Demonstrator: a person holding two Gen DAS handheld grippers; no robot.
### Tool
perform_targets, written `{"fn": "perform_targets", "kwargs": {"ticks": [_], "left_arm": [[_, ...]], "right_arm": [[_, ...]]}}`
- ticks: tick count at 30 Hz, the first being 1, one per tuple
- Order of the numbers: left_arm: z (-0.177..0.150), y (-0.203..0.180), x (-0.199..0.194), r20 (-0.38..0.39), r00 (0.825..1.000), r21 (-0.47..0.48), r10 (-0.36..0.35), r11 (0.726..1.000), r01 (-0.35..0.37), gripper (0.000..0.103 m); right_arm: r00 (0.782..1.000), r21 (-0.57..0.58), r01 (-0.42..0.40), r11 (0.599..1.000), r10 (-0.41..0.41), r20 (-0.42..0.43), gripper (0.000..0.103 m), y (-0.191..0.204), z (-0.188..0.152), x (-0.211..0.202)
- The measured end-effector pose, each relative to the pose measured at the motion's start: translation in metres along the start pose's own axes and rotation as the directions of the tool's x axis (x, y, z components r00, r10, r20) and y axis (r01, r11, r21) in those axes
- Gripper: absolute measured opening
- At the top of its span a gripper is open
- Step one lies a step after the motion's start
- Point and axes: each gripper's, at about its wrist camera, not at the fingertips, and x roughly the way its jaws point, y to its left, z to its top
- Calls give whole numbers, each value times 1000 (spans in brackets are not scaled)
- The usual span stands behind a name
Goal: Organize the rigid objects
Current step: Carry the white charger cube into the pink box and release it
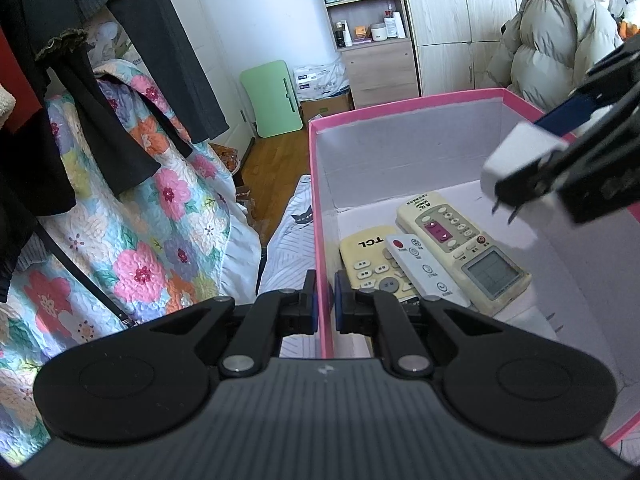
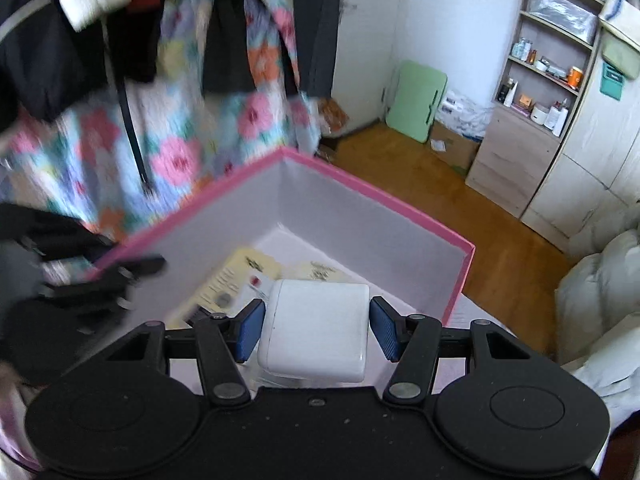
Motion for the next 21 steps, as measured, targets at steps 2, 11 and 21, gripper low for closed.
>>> {"fn": "perform_targets", "kwargs": {"ticks": [2,11,21], "left_arm": [[1,0,0,-3,1000,-1,1,1000,-1,7],[-1,1,1,-6,1000,30,5,1000,-5,7],[0,-4,0,-8,1000,45,17,999,-17,8]], "right_arm": [[999,-31,13,999,-15,-44,62,3,0,11],[994,-79,94,992,-98,-41,64,17,-21,3],[988,247,-56,967,19,150,67,-46,-79,-99]]}}
